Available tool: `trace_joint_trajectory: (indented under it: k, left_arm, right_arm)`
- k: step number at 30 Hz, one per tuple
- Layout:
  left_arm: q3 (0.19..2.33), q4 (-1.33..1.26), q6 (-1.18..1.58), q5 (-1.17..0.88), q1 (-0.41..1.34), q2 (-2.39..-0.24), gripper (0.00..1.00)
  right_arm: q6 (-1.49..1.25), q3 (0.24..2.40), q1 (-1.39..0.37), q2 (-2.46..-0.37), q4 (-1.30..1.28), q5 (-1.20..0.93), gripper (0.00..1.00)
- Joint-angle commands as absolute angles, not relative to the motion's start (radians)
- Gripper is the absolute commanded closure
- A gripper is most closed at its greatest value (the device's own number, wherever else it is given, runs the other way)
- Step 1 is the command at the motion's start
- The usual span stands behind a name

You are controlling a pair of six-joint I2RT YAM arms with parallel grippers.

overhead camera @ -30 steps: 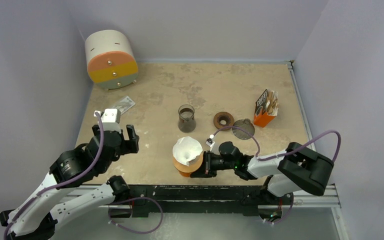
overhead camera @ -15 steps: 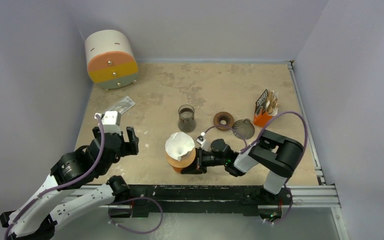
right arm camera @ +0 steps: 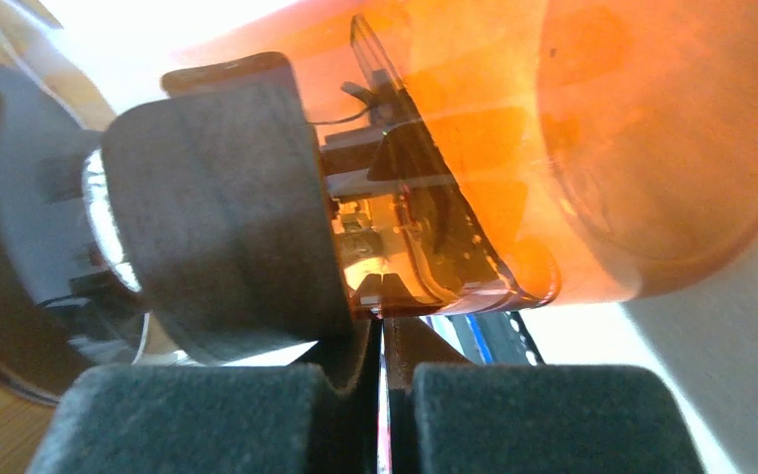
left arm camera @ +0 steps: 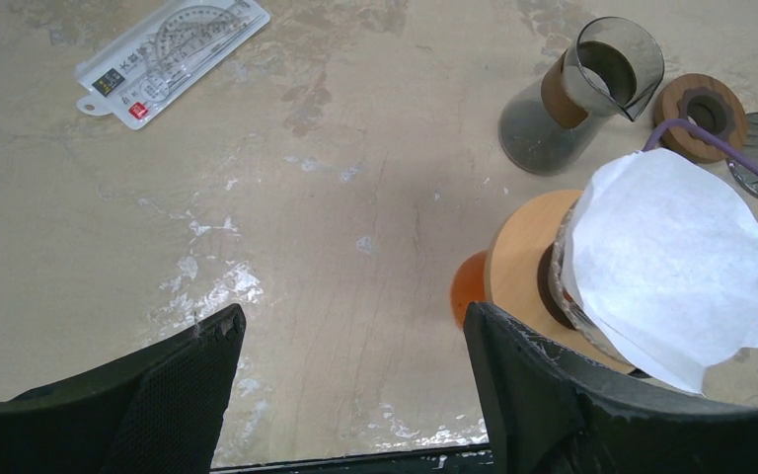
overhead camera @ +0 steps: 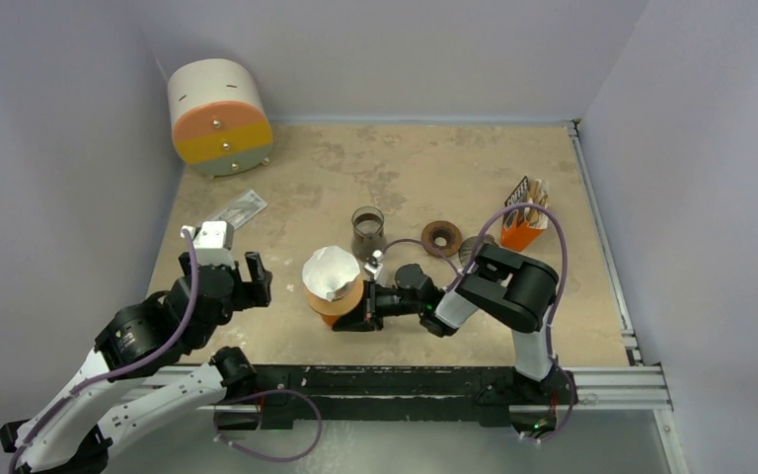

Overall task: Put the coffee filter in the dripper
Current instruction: Move the coffee server to the center of the board.

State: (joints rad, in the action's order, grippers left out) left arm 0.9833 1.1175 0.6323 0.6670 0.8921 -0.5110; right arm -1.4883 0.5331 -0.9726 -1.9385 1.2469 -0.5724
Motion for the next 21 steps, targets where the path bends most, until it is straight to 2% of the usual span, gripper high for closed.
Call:
trace_joint_trajectory:
  k: [1, 21]
  left_arm:
    - [0.98, 1.092, 0.617, 0.684, 0.888, -0.503, 0.2]
    - [0.977, 1.094, 0.618, 0.678, 0.888, -0.469, 0.2]
  right_arm:
    - [-1.503, 0.615, -0.992, -1.964, 1.281, -0.594, 1.0]
    - [-1.523, 0.916, -1.055, -2.135, 1.176, -0.563, 1.0]
